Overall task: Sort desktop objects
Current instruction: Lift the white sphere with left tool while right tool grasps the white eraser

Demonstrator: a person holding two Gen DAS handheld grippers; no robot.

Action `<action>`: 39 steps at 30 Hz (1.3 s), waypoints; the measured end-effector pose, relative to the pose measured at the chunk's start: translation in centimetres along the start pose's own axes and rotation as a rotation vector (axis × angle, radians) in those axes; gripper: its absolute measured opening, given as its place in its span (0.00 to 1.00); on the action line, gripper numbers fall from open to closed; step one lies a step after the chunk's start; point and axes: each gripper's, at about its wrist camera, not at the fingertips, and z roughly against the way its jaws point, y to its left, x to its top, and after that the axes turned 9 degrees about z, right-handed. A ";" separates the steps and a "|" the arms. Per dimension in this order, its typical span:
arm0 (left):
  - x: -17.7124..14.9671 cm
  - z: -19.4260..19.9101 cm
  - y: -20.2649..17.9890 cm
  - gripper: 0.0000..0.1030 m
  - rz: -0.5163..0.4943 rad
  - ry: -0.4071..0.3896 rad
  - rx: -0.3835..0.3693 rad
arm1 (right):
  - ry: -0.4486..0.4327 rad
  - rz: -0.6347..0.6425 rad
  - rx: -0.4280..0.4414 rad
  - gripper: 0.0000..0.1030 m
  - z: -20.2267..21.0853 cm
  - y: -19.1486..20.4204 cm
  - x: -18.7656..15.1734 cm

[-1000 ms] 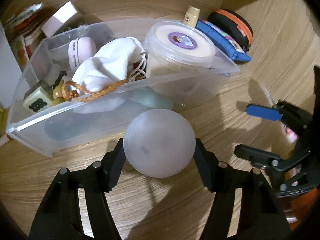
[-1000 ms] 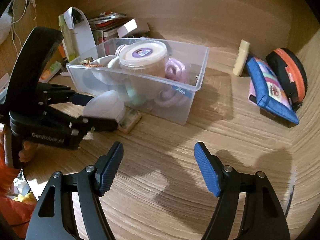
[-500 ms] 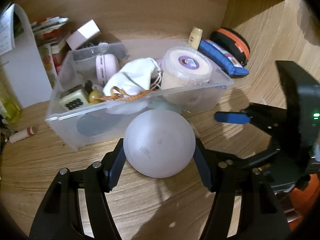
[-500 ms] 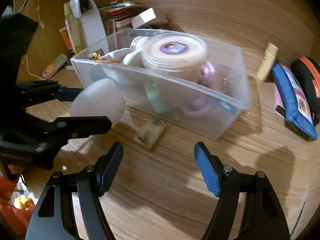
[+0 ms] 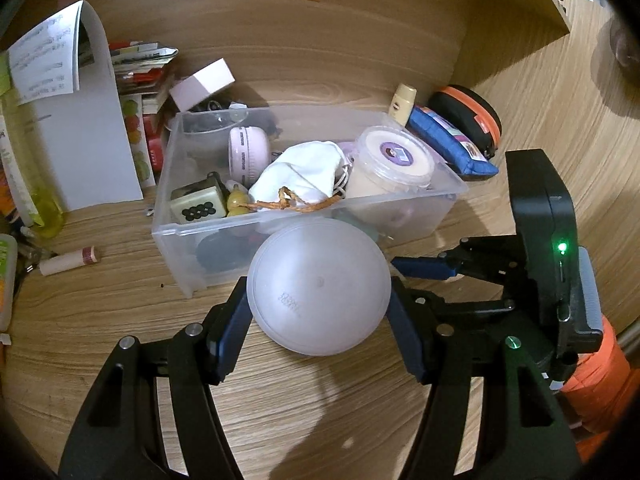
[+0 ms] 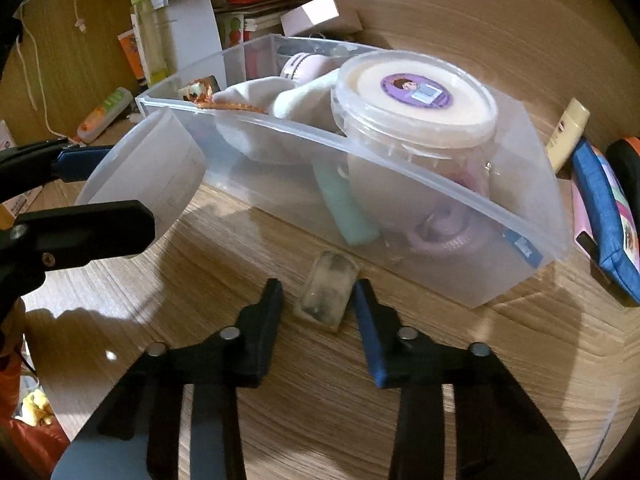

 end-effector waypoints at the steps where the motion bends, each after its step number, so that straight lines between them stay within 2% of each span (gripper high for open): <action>1: 0.0 0.0 0.0 0.63 0.001 -0.001 -0.001 | -0.001 0.001 -0.002 0.25 0.1 0.0 0.0; 6: -0.1 0.2 -0.1 0.63 0.002 -0.008 0.000 | -0.016 -0.002 0.002 0.24 0.8 -0.1 0.0; 13: 0.3 0.9 -0.5 0.63 -0.005 -0.038 0.002 | -0.086 0.005 -0.004 0.23 3.6 0.2 0.0; 15: 0.5 1.4 -0.7 0.63 -0.008 -0.053 0.002 | -0.114 0.008 -0.013 0.19 4.6 0.2 0.0; 16: 0.7 1.6 -0.9 0.63 -0.009 -0.060 0.002 | -0.123 0.009 -0.014 0.11 5.0 0.2 0.0; 22: 1.6 2.4 -1.3 0.63 -0.017 -0.097 0.009 | -0.186 -0.004 -0.042 0.11 7.3 -0.3 0.2; 27: 1.9 2.9 -1.2 0.63 -0.006 -0.115 0.015 | -0.160 0.002 -0.032 0.11 7.1 -0.4 -0.3; 30: 1.6 3.0 -0.9 0.63 -0.003 -0.110 0.021 | -0.118 -0.003 -0.005 0.17 6.1 -0.2 -1.1; 32: 1.3 2.9 -0.7 0.63 -0.004 -0.098 0.028 | -0.094 0.000 0.009 0.34 5.5 0.0 -1.6; 34: 0.9 2.7 -0.6 0.63 -0.002 -0.081 0.030 | -0.073 0.019 0.009 0.43 4.7 0.5 -2.0; 39: -0.3 2.2 -0.1 0.63 0.007 -0.042 0.031 | -0.028 0.075 0.026 0.44 3.0 1.8 -2.5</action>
